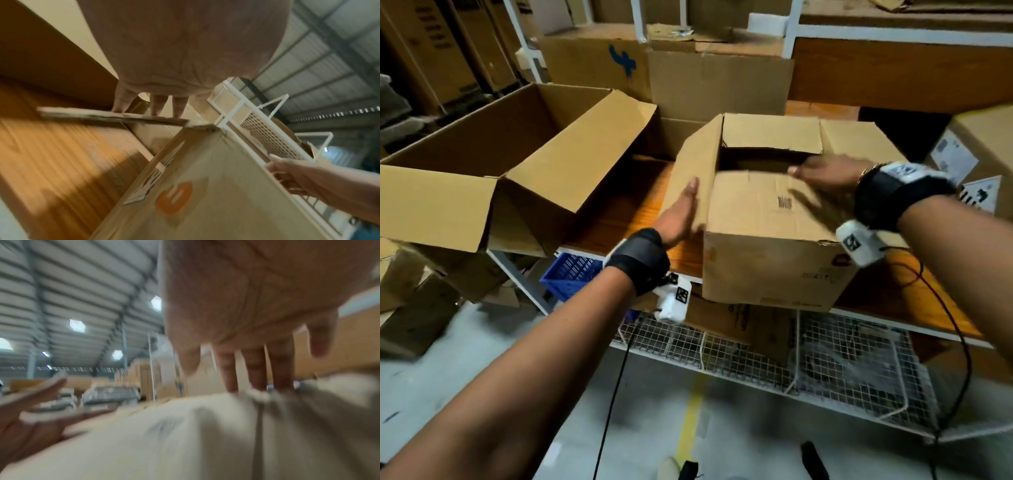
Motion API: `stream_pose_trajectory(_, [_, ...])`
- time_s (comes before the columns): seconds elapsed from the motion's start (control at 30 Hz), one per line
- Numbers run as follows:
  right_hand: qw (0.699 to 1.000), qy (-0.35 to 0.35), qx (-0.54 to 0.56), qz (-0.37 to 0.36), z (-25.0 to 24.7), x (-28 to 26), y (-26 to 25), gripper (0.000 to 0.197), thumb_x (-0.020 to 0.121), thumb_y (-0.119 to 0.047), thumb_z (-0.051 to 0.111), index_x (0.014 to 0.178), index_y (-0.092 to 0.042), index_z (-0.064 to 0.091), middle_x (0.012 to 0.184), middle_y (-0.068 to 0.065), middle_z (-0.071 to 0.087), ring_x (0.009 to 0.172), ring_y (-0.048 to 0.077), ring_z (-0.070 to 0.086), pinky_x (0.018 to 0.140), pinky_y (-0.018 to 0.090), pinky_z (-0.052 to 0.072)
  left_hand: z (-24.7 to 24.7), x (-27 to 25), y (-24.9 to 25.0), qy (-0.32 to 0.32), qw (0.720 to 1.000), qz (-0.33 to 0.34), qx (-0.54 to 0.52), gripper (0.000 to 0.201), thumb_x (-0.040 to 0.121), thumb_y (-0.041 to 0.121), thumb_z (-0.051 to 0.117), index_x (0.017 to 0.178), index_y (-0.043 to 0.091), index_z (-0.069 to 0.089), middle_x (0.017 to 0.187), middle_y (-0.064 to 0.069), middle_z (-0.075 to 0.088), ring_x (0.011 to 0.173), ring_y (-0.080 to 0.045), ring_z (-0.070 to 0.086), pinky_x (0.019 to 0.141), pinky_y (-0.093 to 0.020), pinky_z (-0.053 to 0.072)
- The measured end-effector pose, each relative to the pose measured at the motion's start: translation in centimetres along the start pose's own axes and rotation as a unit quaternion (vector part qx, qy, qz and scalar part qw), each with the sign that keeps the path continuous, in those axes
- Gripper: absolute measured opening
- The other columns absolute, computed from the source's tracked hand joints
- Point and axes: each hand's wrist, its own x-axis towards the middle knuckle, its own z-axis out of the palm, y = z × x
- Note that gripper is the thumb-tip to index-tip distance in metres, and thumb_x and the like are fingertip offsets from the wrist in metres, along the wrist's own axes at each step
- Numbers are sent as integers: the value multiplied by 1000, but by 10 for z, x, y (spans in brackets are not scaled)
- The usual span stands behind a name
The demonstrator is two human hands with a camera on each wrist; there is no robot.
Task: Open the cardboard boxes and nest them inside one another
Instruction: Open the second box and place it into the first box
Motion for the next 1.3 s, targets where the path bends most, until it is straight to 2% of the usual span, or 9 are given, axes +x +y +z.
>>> stream_pose_trajectory(0.13, [994, 68, 51, -73, -64, -47, 3, 51, 96, -61, 41, 126, -24, 58, 122, 2, 59, 110, 27, 55, 86, 39, 42, -2, 1, 9, 23, 1000, -12, -12, 61, 104, 47, 17, 139, 8, 48, 131, 1, 48, 91, 4, 59, 51, 0, 41])
stream_pose_trajectory(0.3, [974, -74, 188, -107, -70, -117, 18, 77, 65, -81, 61, 111, -20, 68, 90, 9, 72, 84, 24, 69, 76, 38, 56, -5, 5, 1, -65, 986, -3, 151, 52, 100, 28, 48, 144, 2, 39, 147, -15, 41, 133, -32, 41, 109, -35, 35])
stream_pose_trajectory(0.37, [971, -146, 153, -112, -52, -127, 29, 73, 68, -74, 66, 112, -16, 67, 91, 10, 75, 83, 25, 72, 78, 37, 58, -7, 5, 2, -113, 962, 12, 247, 88, 72, 63, 70, 146, 22, 43, 161, -3, 16, 144, -26, 23, 117, -39, 24])
stream_pose_trajectory(0.43, [979, -167, 32, -115, -27, -128, 41, 60, 76, -66, 63, 120, -25, 62, 105, -1, 73, 93, 18, 68, 88, 37, 54, -5, 3, 5, -118, 947, 0, 297, 106, 47, 84, 69, 141, 39, 47, 163, 2, 0, 147, -26, 15, 119, -44, 19])
stream_pose_trajectory(0.57, [973, -142, -168, -74, 20, -108, 63, 74, 79, -66, 65, 142, -39, 36, 133, -5, 53, 112, 18, 52, 92, 42, 48, -1, 6, -1, -131, 874, 34, 467, 102, 51, 83, 69, 141, 43, 43, 162, -5, -13, 148, -34, 5, 120, -46, 15])
stream_pose_trajectory(0.73, [973, -13, -230, -33, 63, -87, 69, 62, 80, -67, 62, 131, -34, 48, 120, 1, 65, 112, 25, 58, 101, 45, 35, 9, 7, -16, -49, 846, 89, 524, 79, 58, 78, 69, 118, 26, 62, 162, -13, 3, 137, -34, 39, 110, -38, 38])
stream_pose_trajectory(0.87, [966, 46, -250, -32, 75, -102, 56, 48, 86, -63, 59, 125, -34, 56, 102, 2, 68, 92, 22, 60, 72, 28, 35, 3, -2, -19, -42, 840, 129, 526, 47, 64, 73, 69, 83, 32, 54, 163, -9, 8, 116, -32, 59, 88, -34, 50])
stream_pose_trajectory(1.1, [983, -106, -148, -31, 39, -111, 24, 70, 77, -84, 19, 98, -31, 58, 76, -8, 56, 68, 9, 52, 60, 27, 38, -9, -5, -12, -64, 795, 126, 590, 79, 58, 80, 67, 121, 32, 59, 162, -5, -2, 144, -32, 24, 106, -50, 40])
stream_pose_trajectory(1.3, [996, -18, -86, -26, -42, -34, -17, 61, 86, -74, 43, 118, -25, 61, 112, -1, 62, 104, 22, 58, 90, 39, 45, -8, 16, -5, -178, 789, 84, 582, 125, 38, 93, 54, 147, 36, 32, 159, -4, -25, 147, -40, -12, 112, -64, 25])
